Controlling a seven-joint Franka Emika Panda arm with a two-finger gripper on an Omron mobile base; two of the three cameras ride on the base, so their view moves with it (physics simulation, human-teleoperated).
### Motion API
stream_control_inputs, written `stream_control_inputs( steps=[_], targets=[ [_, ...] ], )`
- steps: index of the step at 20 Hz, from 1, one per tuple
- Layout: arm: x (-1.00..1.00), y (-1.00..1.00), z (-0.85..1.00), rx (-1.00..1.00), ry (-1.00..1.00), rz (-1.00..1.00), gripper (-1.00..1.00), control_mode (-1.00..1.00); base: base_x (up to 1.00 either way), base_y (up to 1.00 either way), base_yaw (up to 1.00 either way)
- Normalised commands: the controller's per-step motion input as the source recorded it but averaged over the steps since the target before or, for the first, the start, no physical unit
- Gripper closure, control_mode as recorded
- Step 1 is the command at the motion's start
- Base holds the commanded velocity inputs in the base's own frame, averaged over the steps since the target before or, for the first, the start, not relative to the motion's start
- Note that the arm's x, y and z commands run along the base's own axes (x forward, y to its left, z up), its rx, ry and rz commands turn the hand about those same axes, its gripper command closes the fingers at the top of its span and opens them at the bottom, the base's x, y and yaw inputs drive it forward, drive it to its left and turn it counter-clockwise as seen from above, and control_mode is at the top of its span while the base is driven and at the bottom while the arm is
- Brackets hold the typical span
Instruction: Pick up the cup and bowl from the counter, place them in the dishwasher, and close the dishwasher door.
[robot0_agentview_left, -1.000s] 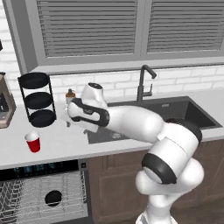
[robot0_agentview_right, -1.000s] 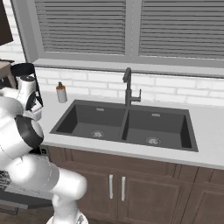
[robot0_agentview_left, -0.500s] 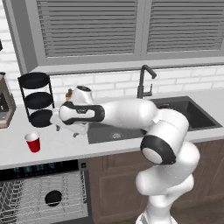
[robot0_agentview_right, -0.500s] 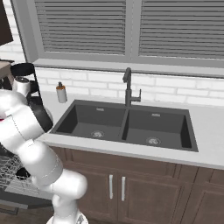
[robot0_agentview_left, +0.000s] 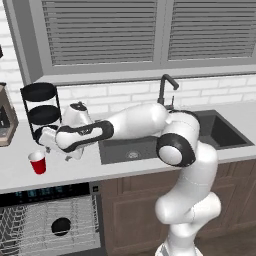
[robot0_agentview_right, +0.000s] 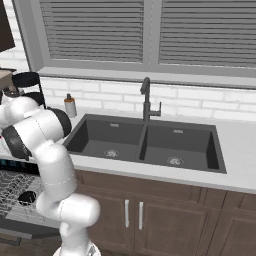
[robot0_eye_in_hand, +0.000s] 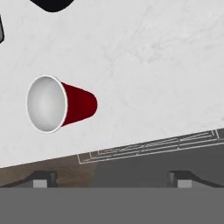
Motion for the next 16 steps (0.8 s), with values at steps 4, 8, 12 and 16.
stream_control_inputs(
  steps=[4,8,12,16],
  targets=[
    [0.21,0.14,0.00,0.00,0.00,0.00,-1.00,-1.00,0.00,0.00,0.00],
    [0.35,0.08,0.00,0.00,0.00,0.00,-1.00,-1.00,0.00,0.00,0.00],
    [0.49,0.21,-0.01,0.00,0.00,0.00,-1.00,-1.00,0.00,0.00,0.00],
    [0.23,0.23,-0.30,0.00,0.02,0.00,-1.00,-1.00,0.00,0.00,0.00]
  ],
)
